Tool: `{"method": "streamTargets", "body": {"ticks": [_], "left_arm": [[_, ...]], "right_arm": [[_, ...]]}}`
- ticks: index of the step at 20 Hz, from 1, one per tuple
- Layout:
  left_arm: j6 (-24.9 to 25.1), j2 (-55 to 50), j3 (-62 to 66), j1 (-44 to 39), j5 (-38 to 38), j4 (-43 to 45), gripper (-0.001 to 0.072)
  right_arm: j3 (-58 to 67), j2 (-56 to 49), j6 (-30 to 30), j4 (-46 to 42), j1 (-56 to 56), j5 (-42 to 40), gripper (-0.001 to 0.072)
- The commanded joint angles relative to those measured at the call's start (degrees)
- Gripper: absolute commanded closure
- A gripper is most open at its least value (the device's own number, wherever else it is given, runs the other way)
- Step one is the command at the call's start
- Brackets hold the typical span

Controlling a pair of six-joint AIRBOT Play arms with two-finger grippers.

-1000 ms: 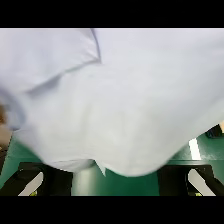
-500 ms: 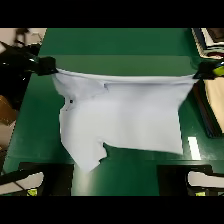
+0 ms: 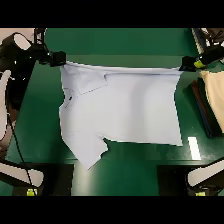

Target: Fold the shirts.

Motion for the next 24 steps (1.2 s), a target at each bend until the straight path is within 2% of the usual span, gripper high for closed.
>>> {"method": "streamTargets", "body": {"ticks": [1,3,5,11,12,13,14,17,19,24], "left_arm": [[0.2,-1.0,2.8,0.4,-11.8,0.9,0.0685],[0.2,-0.9,0.4,-0.1,-16.1,0.9,0.0685],[0.2,-0.5,-4.8,-1.0,-16.1,0.7,0.0685],[0.0,-0.1,-17.9,-2.5,-10.7,0.2,0.068],[0.2,-0.1,-18.1,-2.4,-10.9,0.2,0.0587],[0.2,0.1,-18.1,-2.4,-11.3,0.2,0.0281],[0.1,0.8,-18.1,-2.4,-11.5,0.4,0.021],[0.1,6.1,-18.4,-2.4,-13.0,3.1,0.0209],[-0.7,12.5,-22.8,-2.4,-14.1,6.4,0.0209],[-4.6,31.6,-47.7,-2.5,-14.2,2.6,0.0209]], "right_arm": [[2.7,0.1,-0.8,-0.2,0.1,2.2,0.0699],[2.6,0.0,-0.8,-3.1,0.3,6.7,0.0698],[-0.5,0.8,-0.7,-6.6,1.2,9.1,0.0699],[-22.1,9.0,0.3,-7.4,1.4,2.2,0.0697],[-24.4,10.0,0.4,-6.9,1.4,1.4,0.0687],[-26.0,10.6,0.3,-5.6,1.4,1.2,0.0497],[-26.8,10.8,0.3,-4.1,1.4,1.3,0.0258],[-27.2,12.3,0.3,-2.5,0.3,4.7,0.0257],[-31.3,16.9,0.3,-2.5,-0.3,4.4,0.0258],[-44.3,30.7,0.3,-2.4,-1.5,2.1,0.0258]]}}
